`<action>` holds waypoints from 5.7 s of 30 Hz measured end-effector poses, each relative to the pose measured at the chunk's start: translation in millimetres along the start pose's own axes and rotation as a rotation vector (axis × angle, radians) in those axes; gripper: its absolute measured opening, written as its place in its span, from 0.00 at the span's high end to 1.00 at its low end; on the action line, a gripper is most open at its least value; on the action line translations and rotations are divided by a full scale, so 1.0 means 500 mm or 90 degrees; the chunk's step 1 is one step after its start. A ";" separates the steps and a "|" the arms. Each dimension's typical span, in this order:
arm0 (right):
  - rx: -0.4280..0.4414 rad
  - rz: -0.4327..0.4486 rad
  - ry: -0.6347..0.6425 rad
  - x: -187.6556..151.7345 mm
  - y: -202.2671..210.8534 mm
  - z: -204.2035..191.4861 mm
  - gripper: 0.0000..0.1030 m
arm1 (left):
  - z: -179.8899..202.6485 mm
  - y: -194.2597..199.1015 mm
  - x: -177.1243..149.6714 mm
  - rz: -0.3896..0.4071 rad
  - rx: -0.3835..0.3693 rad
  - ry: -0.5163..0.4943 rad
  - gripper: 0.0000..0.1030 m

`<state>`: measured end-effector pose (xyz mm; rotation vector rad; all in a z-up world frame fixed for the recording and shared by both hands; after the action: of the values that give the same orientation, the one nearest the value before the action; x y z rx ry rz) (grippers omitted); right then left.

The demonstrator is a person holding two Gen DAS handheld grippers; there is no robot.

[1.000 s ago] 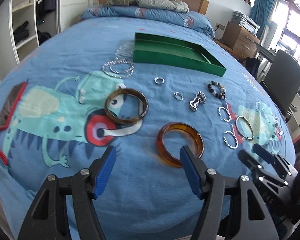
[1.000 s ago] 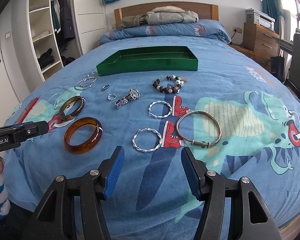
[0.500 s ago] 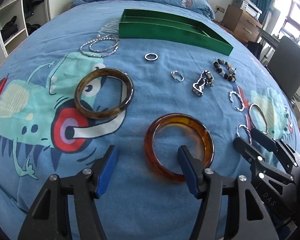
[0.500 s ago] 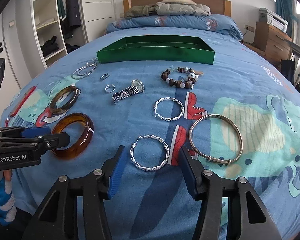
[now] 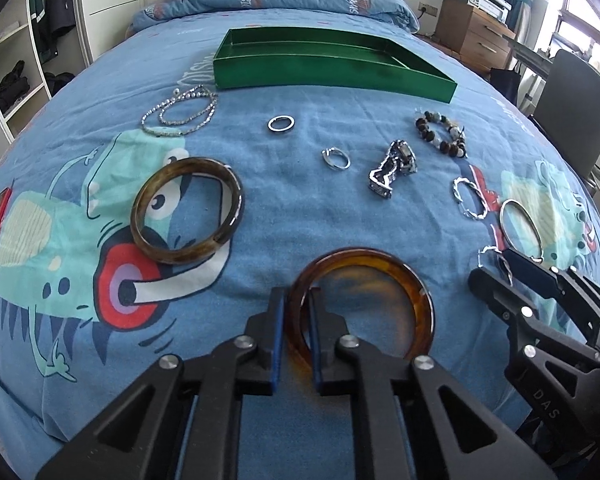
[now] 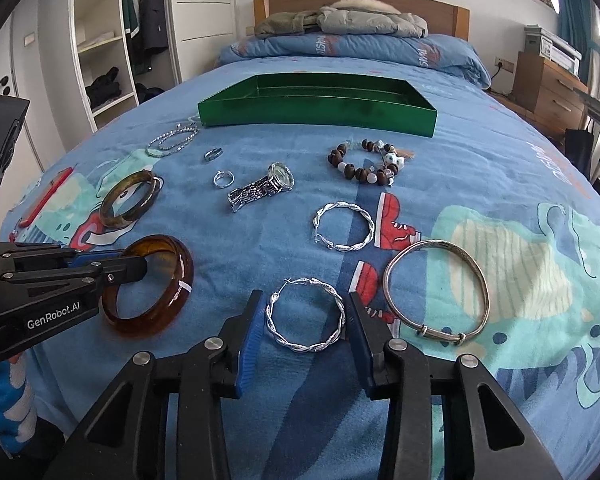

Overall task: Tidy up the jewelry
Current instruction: 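Grasp the amber bangle with the left tool while the right tool grasps the twisted hoop, then carry both items into the green tray and open both tools, then withdraw both tools from the tray back over the jewelry, then grasp the silver watch with the left tool while the right tool grasps the silver cuff bangle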

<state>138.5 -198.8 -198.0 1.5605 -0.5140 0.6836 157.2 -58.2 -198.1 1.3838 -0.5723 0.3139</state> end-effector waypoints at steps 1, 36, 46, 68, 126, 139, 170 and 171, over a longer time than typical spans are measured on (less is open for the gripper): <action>0.000 0.002 -0.003 0.001 0.004 0.002 0.61 | 0.000 0.003 0.001 0.002 -0.001 0.000 0.90; -0.045 0.141 -0.045 0.437 -0.045 0.135 0.61 | -0.088 -0.008 0.482 0.139 -0.047 0.065 0.91; -0.054 0.078 -0.050 0.506 -0.230 0.161 0.61 | -0.107 -0.174 0.571 0.085 -0.030 0.086 0.91; -0.087 -0.042 -0.017 0.455 -0.390 0.170 0.61 | -0.117 -0.310 0.559 0.017 0.026 0.054 0.89; -0.044 0.056 -0.125 0.058 0.215 0.171 0.51 | 0.054 0.155 0.043 0.040 -0.143 -0.073 0.72; -0.032 -0.031 -0.117 0.046 0.078 0.211 0.58 | 0.127 -0.007 0.152 0.001 -0.164 -0.201 0.72; -0.060 -0.100 -0.031 0.049 -0.075 0.230 0.96 | 0.160 -0.124 0.187 -0.034 -0.164 -0.174 0.82; -0.062 -0.095 -0.031 0.051 -0.071 0.230 0.96 | 0.160 -0.121 0.187 -0.034 -0.165 -0.173 0.82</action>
<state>195.2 -307.1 -209.6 1.5098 -0.4553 0.5006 250.8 -158.1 -190.4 1.1945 -0.7704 0.0053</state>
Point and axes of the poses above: each gripper's, at about its wrist camera, not at the fingertips, and y roughly against the way its jaws point, z to its right, x to its top, the point moved 6 cm from there along -y, roughly the way its jaws point, and after that the axes turned 1 degree about -x, right-handed, at the moved point
